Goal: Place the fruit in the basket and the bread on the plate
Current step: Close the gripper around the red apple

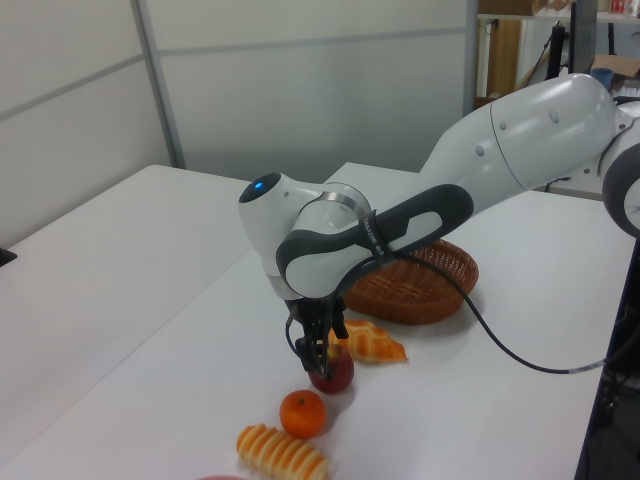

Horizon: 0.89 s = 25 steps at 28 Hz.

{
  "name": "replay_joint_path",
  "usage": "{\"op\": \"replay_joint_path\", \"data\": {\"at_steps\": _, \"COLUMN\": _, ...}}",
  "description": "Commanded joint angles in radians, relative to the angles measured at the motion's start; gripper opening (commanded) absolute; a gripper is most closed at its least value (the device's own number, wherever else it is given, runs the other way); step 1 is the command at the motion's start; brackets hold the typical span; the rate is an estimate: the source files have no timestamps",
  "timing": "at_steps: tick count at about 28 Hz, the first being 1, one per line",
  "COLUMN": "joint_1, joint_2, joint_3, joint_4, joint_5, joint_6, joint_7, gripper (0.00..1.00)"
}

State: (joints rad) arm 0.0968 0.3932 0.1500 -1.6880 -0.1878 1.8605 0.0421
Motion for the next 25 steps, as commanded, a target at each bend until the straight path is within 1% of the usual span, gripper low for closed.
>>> {"op": "replay_joint_path", "data": {"at_steps": 1, "joint_1": 0.021, "joint_2": -0.005, "joint_3": -0.009, "joint_4": -0.024, "joint_5": -0.041, "joint_6": 0.022, "joint_7": -0.010, "gripper": 0.86}}
{"op": "replay_joint_path", "data": {"at_steps": 4, "joint_1": 0.021, "joint_2": -0.004, "joint_3": -0.009, "joint_4": -0.024, "joint_5": -0.048, "joint_6": 0.022, "joint_7": -0.011, "gripper": 0.71}}
{"op": "replay_joint_path", "data": {"at_steps": 5, "joint_1": 0.021, "joint_2": -0.004, "joint_3": -0.009, "joint_4": -0.025, "joint_5": -0.050, "joint_6": 0.022, "joint_7": -0.016, "gripper": 0.69}}
{"op": "replay_joint_path", "data": {"at_steps": 7, "joint_1": 0.023, "joint_2": -0.001, "joint_3": -0.009, "joint_4": -0.025, "joint_5": -0.050, "joint_6": 0.022, "joint_7": -0.015, "gripper": 0.69}}
{"op": "replay_joint_path", "data": {"at_steps": 10, "joint_1": 0.023, "joint_2": 0.003, "joint_3": -0.009, "joint_4": -0.025, "joint_5": -0.052, "joint_6": 0.022, "joint_7": -0.016, "gripper": 0.63}}
{"op": "replay_joint_path", "data": {"at_steps": 11, "joint_1": 0.024, "joint_2": 0.004, "joint_3": -0.009, "joint_4": -0.025, "joint_5": -0.053, "joint_6": 0.022, "joint_7": -0.018, "gripper": 0.54}}
{"op": "replay_joint_path", "data": {"at_steps": 13, "joint_1": 0.023, "joint_2": 0.010, "joint_3": -0.009, "joint_4": -0.025, "joint_5": -0.055, "joint_6": 0.022, "joint_7": -0.019, "gripper": 0.47}}
{"op": "replay_joint_path", "data": {"at_steps": 14, "joint_1": 0.024, "joint_2": 0.013, "joint_3": -0.009, "joint_4": -0.025, "joint_5": -0.056, "joint_6": 0.022, "joint_7": -0.019, "gripper": 0.45}}
{"op": "replay_joint_path", "data": {"at_steps": 15, "joint_1": 0.024, "joint_2": 0.015, "joint_3": -0.009, "joint_4": -0.025, "joint_5": -0.056, "joint_6": 0.022, "joint_7": -0.019, "gripper": 0.45}}
{"op": "replay_joint_path", "data": {"at_steps": 16, "joint_1": 0.032, "joint_2": 0.018, "joint_3": -0.009, "joint_4": -0.025, "joint_5": -0.056, "joint_6": 0.022, "joint_7": -0.019, "gripper": 0.48}}
{"op": "replay_joint_path", "data": {"at_steps": 17, "joint_1": 0.037, "joint_2": 0.021, "joint_3": -0.009, "joint_4": -0.025, "joint_5": -0.056, "joint_6": 0.022, "joint_7": -0.016, "gripper": 0.55}}
{"op": "replay_joint_path", "data": {"at_steps": 18, "joint_1": 0.038, "joint_2": 0.022, "joint_3": -0.009, "joint_4": -0.025, "joint_5": -0.056, "joint_6": 0.022, "joint_7": -0.016, "gripper": 0.65}}
{"op": "replay_joint_path", "data": {"at_steps": 20, "joint_1": 0.040, "joint_2": 0.023, "joint_3": -0.009, "joint_4": -0.025, "joint_5": -0.058, "joint_6": 0.022, "joint_7": -0.015, "gripper": 0.95}}
{"op": "replay_joint_path", "data": {"at_steps": 21, "joint_1": 0.040, "joint_2": 0.023, "joint_3": -0.009, "joint_4": -0.025, "joint_5": -0.058, "joint_6": 0.022, "joint_7": -0.016, "gripper": 1.00}}
{"op": "replay_joint_path", "data": {"at_steps": 25, "joint_1": 0.040, "joint_2": 0.026, "joint_3": -0.009, "joint_4": -0.024, "joint_5": -0.061, "joint_6": 0.022, "joint_7": -0.015, "gripper": 1.00}}
